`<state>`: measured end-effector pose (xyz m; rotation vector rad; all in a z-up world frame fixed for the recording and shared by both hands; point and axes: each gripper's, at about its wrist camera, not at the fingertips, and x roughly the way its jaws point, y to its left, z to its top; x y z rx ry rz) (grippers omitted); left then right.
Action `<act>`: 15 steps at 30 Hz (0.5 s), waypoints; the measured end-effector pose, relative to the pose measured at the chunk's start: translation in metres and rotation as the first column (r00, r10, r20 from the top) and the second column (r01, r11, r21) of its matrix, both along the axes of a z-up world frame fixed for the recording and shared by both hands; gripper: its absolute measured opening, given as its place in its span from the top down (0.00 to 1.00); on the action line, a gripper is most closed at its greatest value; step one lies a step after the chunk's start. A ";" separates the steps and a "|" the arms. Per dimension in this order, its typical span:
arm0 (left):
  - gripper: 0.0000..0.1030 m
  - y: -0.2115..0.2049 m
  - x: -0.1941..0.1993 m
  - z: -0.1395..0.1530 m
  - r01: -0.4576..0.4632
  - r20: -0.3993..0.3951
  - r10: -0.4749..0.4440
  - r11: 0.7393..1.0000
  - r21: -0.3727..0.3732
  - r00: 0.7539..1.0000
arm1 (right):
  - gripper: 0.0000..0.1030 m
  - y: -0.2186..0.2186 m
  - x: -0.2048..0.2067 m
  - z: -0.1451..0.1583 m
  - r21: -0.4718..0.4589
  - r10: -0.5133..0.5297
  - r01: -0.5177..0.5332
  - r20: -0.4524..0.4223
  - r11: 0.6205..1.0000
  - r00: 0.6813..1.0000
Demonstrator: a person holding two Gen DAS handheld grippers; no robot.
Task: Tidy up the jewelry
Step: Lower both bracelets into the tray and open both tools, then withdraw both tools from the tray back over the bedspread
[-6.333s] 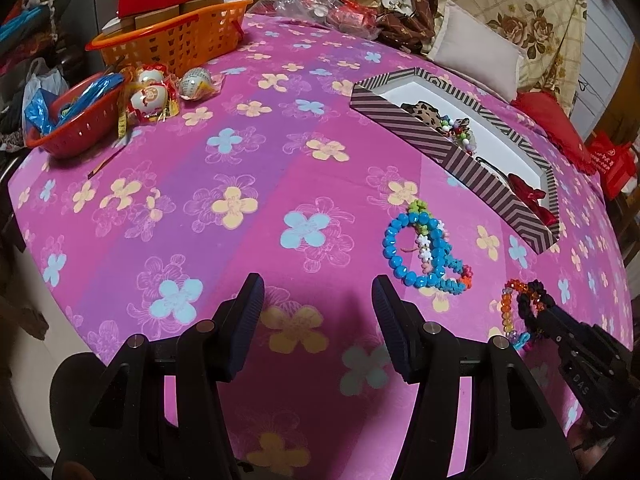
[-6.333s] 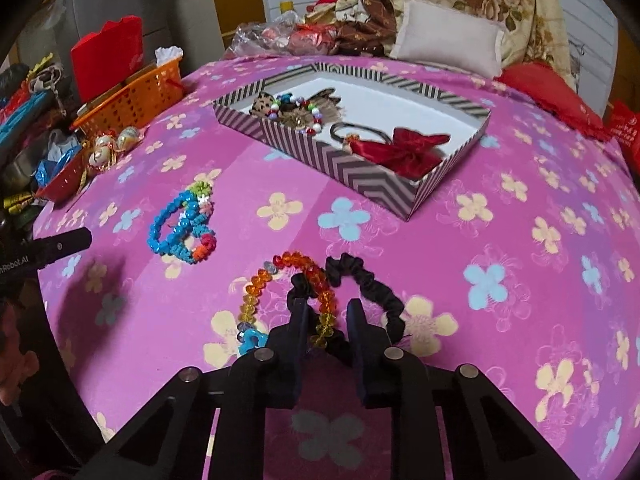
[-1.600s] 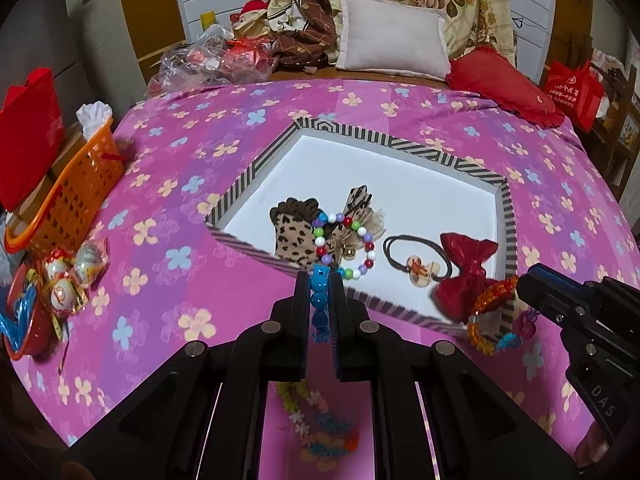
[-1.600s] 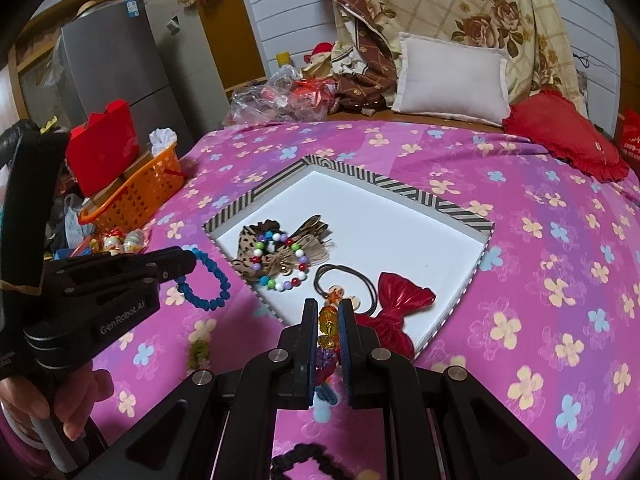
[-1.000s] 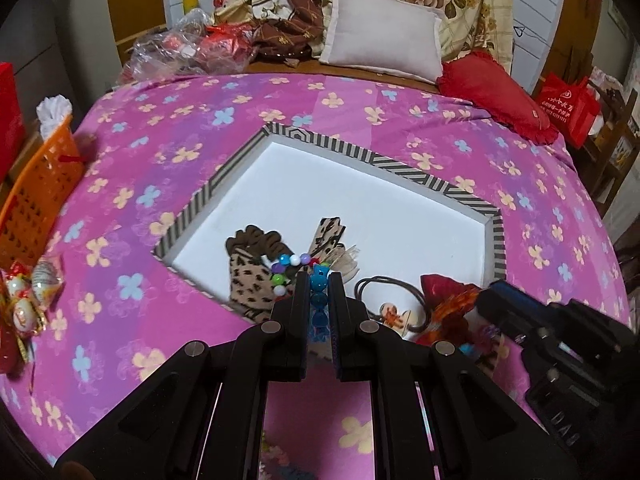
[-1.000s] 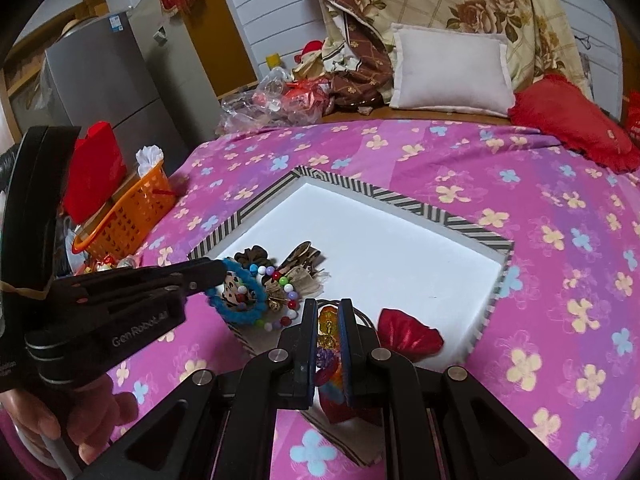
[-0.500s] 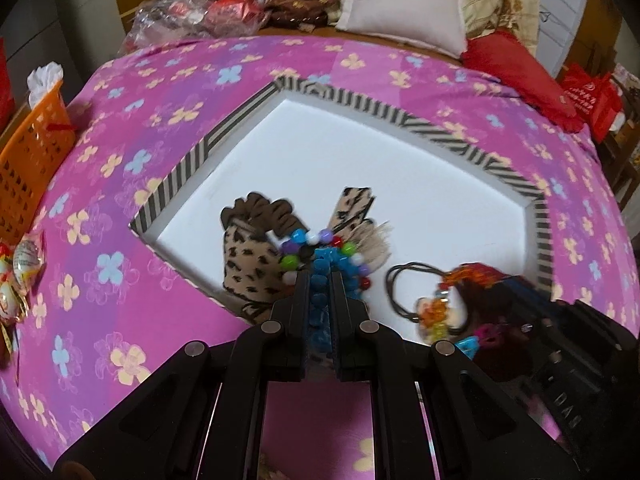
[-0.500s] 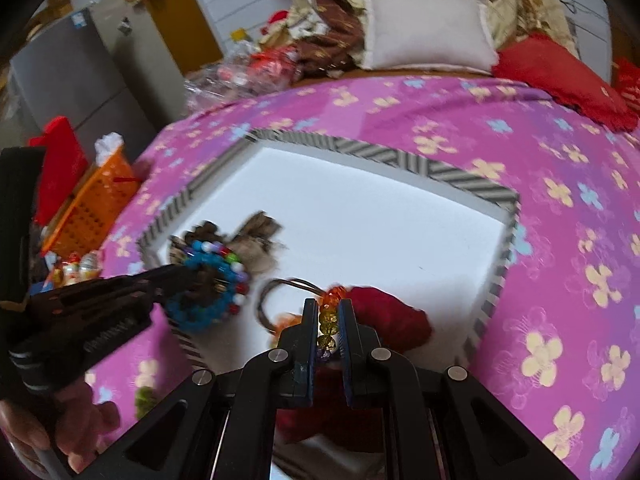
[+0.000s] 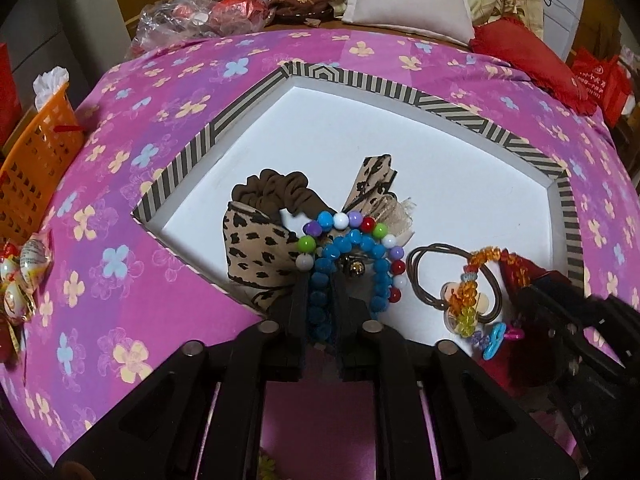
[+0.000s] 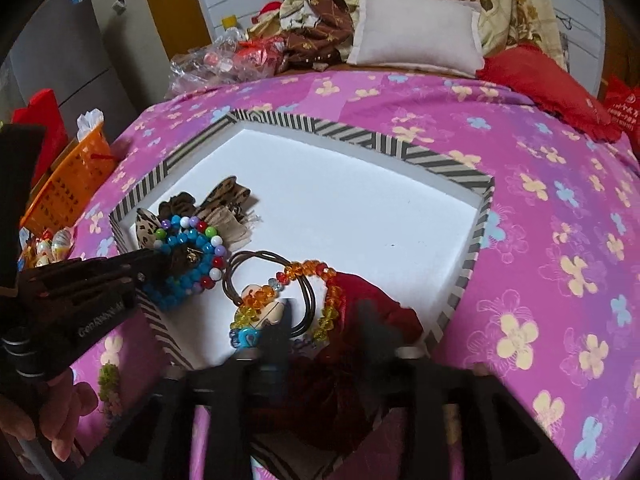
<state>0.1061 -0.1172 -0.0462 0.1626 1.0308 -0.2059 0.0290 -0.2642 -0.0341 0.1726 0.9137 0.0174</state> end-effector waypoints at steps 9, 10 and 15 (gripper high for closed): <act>0.53 0.000 -0.014 0.011 0.026 0.045 -0.026 1.000 -0.007 0.999 | 0.60 0.002 -0.019 0.012 -0.026 -0.012 0.013 0.027 1.000 1.000; 0.52 0.001 -0.016 0.012 0.023 0.049 -0.023 1.000 -0.006 0.999 | 0.60 0.002 -0.022 0.014 -0.028 -0.015 0.016 0.031 0.999 0.999; 0.51 0.007 -0.029 0.022 0.012 0.077 -0.011 1.000 -0.008 0.997 | 0.59 0.002 -0.038 0.025 -0.029 -0.040 0.042 0.057 0.999 0.998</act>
